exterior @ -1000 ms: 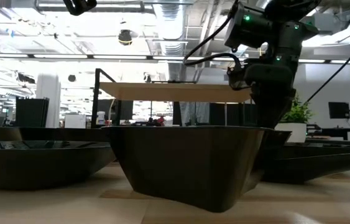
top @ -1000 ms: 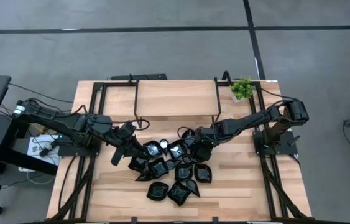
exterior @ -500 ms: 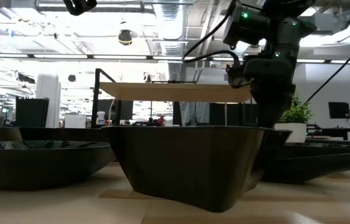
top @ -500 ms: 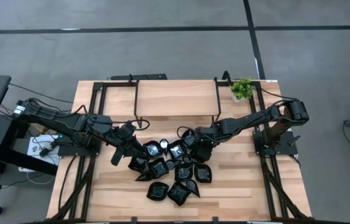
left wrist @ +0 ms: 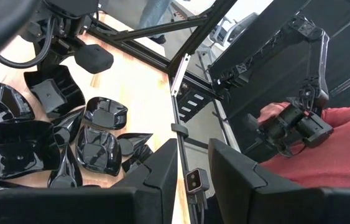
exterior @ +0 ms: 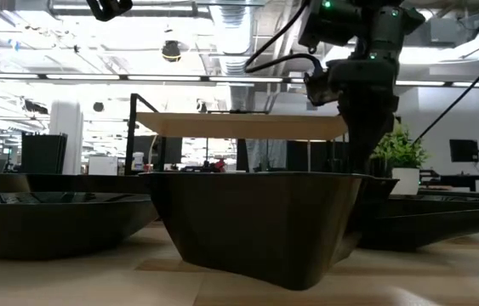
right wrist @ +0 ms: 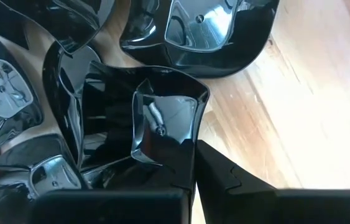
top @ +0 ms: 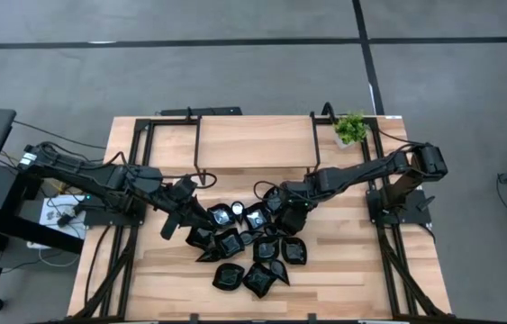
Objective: Pick & Place Mini shaped plates
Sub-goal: Put the black distorted square plate on the shelf, then stack the black distorted square plate on the black distorted square plate on the shelf
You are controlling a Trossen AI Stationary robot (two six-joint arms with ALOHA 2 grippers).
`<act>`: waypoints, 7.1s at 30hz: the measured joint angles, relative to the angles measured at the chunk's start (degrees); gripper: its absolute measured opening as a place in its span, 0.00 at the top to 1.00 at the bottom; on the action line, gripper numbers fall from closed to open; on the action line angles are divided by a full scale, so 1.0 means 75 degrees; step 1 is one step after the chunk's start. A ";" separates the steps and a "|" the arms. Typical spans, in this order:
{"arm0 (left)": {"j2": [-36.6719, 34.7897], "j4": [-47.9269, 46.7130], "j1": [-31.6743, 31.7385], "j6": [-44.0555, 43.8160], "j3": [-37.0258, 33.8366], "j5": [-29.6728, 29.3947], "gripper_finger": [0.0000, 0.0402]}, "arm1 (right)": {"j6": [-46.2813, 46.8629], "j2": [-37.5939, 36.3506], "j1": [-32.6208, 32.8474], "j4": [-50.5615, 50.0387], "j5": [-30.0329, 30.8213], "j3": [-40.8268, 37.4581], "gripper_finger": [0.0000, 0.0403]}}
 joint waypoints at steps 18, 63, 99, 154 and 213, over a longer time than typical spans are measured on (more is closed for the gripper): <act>0.0003 0.0031 0.0000 0.0002 0.0000 -0.0001 0.77 | -0.0786 0.0003 0.0000 -0.1450 0.0003 0.1588 0.99; 0.0003 0.0328 0.0001 0.0052 0.0000 -0.0484 0.77 | -0.4593 0.0023 -0.4504 -0.2899 0.0018 0.6382 0.99; 0.0003 0.0399 0.0000 0.2399 0.0000 -0.4978 0.77 | -0.2841 0.0893 -0.5799 -0.3451 -0.1017 0.6376 0.99; 0.0003 0.0396 -0.0003 0.2383 -0.0003 -0.4975 0.77 | -0.3990 0.1635 -0.6234 -0.4922 -0.1585 0.6376 0.99; 0.0003 0.0487 -0.0001 0.2324 -0.0001 -0.4972 0.77 | -0.4130 0.0927 -0.6242 -0.4481 -0.1153 0.6373 0.87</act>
